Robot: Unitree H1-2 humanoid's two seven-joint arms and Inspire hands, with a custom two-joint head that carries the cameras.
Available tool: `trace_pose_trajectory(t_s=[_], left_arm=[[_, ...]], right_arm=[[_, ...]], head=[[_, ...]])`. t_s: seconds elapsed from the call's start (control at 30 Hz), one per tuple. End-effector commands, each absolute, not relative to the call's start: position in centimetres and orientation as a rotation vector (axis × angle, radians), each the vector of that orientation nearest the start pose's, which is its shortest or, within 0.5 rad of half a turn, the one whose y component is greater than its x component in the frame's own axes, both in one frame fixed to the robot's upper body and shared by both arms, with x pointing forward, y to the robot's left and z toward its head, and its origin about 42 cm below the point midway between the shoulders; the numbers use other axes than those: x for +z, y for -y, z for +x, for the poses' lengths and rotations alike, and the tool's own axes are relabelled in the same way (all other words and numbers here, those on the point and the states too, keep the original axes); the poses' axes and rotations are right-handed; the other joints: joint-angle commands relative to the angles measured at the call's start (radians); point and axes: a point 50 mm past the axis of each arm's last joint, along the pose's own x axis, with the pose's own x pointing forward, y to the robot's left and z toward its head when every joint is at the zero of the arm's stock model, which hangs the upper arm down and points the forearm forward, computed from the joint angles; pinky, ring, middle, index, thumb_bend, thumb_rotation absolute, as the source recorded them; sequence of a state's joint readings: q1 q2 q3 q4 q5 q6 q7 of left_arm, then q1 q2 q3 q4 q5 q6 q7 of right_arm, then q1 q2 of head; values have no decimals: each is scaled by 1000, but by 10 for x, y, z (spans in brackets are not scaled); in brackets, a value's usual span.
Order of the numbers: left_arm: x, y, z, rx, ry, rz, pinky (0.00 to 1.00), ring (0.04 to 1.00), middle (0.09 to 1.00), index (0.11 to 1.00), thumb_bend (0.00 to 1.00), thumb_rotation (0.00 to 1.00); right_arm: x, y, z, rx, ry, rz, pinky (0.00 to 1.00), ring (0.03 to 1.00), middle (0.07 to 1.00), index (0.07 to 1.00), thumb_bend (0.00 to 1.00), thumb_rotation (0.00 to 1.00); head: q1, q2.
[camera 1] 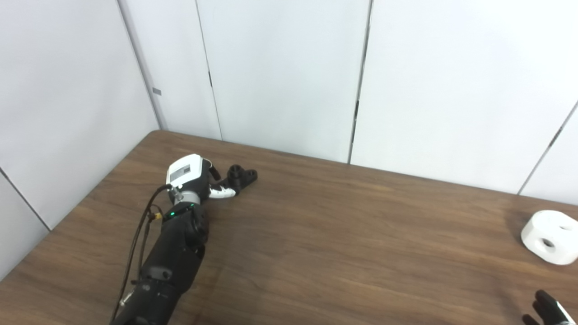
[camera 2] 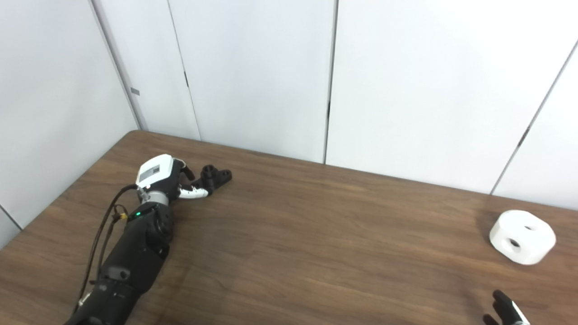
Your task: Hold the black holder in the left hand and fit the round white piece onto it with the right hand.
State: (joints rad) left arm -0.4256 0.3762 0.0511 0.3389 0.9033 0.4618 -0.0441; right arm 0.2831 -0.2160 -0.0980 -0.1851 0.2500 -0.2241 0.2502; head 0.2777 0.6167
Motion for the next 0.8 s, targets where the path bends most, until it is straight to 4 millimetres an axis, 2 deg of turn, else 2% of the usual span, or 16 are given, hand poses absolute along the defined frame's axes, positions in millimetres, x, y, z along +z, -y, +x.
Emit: trace_pose_trajectory(t_s=[0.0, 0.23, 0.27, 0.37, 0.6, 0.77], left_arm=[[175, -371, 414, 366, -359, 1192, 767, 859, 809, 547, 758, 229], [175, -369, 415, 362, -349, 1170, 740, 846, 801, 546, 761, 215], [174, -368, 415, 362, -344, 1164, 741, 848, 801, 512, 618, 134], [174, -367, 415, 356, -340, 1146, 740, 846, 795, 490, 529, 82], [171, -365, 414, 325, -320, 1111, 743, 843, 783, 485, 518, 64], [168, -366, 412, 302, -304, 1089, 791, 883, 813, 485, 518, 52]], right_arm=[[74, 300, 161, 84, 4, 30, 943, 991, 963, 902, 790, 969], [75, 300, 162, 89, 8, 20, 941, 988, 961, 896, 791, 973], [74, 301, 162, 90, 10, 19, 944, 988, 962, 895, 790, 973], [73, 301, 162, 90, 9, 16, 943, 986, 964, 894, 794, 974], [74, 301, 163, 87, 11, 13, 951, 988, 964, 898, 796, 977], [73, 300, 164, 95, 20, 12, 972, 991, 960, 897, 781, 987]], head=[[-4, 8], [-4, 8], [-7, 11], [-7, 11], [-7, 11], [-13, 17]])
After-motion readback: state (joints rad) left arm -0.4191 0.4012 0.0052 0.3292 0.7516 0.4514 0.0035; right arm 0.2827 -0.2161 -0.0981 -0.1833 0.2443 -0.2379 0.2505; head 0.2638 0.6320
